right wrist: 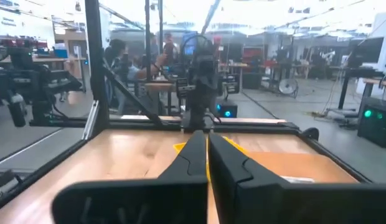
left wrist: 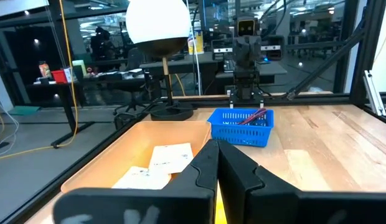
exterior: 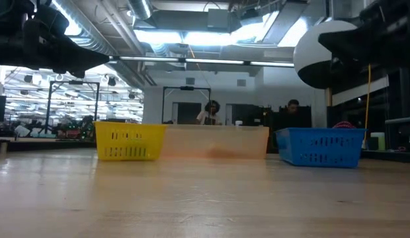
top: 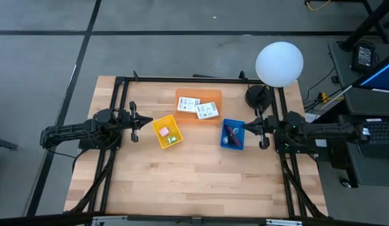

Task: Pick and place items into bin
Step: Return to Home Position

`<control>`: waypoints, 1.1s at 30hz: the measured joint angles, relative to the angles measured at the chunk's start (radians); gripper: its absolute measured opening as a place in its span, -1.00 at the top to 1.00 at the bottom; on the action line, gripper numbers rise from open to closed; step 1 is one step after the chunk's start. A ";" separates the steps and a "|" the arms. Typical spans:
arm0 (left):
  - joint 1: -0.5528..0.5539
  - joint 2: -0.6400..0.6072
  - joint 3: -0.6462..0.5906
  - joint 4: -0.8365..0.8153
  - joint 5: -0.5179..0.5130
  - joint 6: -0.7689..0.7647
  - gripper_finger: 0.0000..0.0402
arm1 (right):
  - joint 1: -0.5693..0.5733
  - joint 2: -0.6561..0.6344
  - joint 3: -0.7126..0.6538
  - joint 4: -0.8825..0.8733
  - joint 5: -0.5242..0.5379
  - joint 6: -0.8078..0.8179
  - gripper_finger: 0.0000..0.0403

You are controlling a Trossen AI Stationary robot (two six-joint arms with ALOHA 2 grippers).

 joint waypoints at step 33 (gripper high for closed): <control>0.000 0.000 0.000 0.000 0.000 0.000 0.98 | 0.021 -0.150 0.010 -0.232 0.002 0.117 1.00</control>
